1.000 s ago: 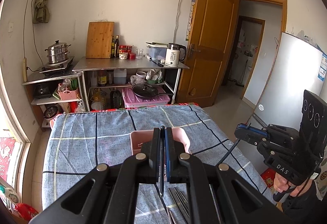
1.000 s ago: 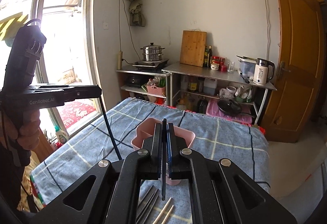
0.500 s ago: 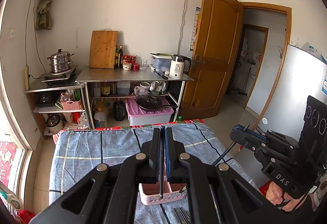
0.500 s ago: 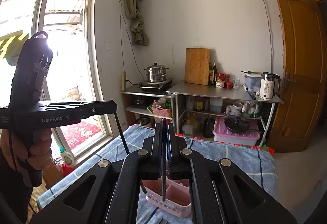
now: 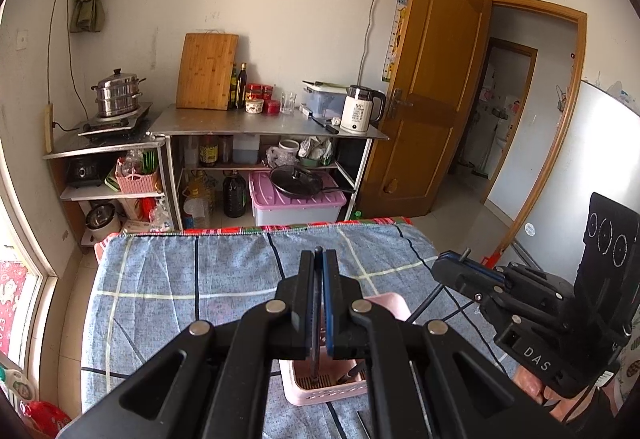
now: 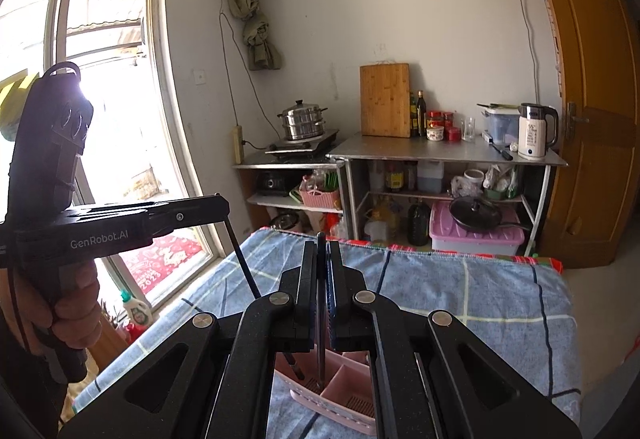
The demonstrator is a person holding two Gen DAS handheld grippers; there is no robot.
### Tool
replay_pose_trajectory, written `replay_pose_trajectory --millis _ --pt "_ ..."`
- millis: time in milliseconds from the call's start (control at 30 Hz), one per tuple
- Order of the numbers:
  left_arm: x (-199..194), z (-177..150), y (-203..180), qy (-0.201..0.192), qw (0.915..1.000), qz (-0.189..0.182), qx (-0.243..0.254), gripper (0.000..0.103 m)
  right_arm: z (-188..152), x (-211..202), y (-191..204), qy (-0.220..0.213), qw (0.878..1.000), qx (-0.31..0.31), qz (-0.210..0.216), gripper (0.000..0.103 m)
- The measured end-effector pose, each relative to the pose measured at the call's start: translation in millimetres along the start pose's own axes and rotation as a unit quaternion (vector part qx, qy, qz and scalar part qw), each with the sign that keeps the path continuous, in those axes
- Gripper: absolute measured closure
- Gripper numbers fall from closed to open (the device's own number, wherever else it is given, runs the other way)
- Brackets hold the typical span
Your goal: Organize utensils
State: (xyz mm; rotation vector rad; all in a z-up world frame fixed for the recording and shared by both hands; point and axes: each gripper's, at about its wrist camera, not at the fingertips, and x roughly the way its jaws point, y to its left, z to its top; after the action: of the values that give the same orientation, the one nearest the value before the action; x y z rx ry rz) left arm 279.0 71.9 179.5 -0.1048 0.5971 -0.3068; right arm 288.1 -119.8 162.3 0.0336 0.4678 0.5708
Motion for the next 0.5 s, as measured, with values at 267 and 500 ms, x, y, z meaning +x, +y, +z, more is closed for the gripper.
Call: replay_pose_trajectory --millis 267,500 --pt "24 -25 3 0.035 0.9994 -0.003 -0.005 0.098 -29 20 -13 0.045 0.999 0.010 -0.003 0.099" --pt "18 -29 2 0.026 0.9996 0.006 -0.005 0.080 -36 20 -16 0.064 0.998 0.009 -0.006 0.089"
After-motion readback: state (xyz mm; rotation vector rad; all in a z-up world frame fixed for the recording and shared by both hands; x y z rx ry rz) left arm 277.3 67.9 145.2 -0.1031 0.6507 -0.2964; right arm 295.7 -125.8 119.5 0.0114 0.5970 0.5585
